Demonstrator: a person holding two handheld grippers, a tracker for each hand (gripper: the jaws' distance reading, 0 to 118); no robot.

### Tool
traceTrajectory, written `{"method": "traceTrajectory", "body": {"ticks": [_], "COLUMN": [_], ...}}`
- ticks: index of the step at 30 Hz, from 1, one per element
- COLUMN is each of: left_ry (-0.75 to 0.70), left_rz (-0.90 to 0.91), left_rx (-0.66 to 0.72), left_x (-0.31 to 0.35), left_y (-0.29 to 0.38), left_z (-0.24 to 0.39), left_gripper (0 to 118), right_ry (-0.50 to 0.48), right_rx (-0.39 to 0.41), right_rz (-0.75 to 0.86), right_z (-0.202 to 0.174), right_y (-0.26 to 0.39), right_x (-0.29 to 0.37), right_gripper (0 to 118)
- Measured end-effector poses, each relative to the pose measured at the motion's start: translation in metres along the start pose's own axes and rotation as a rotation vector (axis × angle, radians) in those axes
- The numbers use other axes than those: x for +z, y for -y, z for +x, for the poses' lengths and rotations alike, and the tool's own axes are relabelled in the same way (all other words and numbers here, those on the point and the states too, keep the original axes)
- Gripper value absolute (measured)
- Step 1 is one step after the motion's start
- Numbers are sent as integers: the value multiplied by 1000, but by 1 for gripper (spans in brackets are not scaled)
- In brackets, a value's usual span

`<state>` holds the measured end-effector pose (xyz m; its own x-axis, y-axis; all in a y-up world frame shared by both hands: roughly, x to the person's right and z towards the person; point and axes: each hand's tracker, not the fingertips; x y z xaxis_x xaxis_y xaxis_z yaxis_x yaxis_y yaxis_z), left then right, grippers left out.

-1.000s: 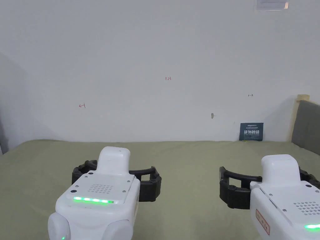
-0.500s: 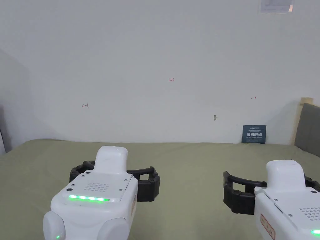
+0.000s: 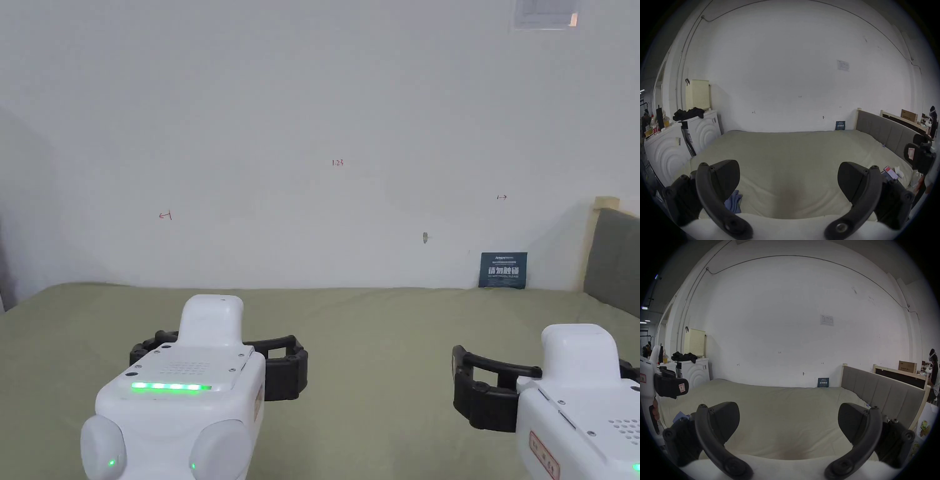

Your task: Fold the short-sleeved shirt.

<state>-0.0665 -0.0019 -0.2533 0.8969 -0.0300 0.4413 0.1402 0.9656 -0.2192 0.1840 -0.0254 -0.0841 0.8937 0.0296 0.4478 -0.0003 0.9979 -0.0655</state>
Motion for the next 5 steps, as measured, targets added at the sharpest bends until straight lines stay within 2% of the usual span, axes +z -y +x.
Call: {"method": "traceTrajectory", "body": {"ticks": [5], "left_ry": [19], "left_rz": [29], "left_rx": [7], "left_x": [8], "left_y": [0], "left_z": [0], "left_gripper": [118], "right_ry": [4], "right_rx": [0], "right_rz": [2], "right_z": [0], "right_y": [-1], "right_x": [1], "right_gripper": [118]}}
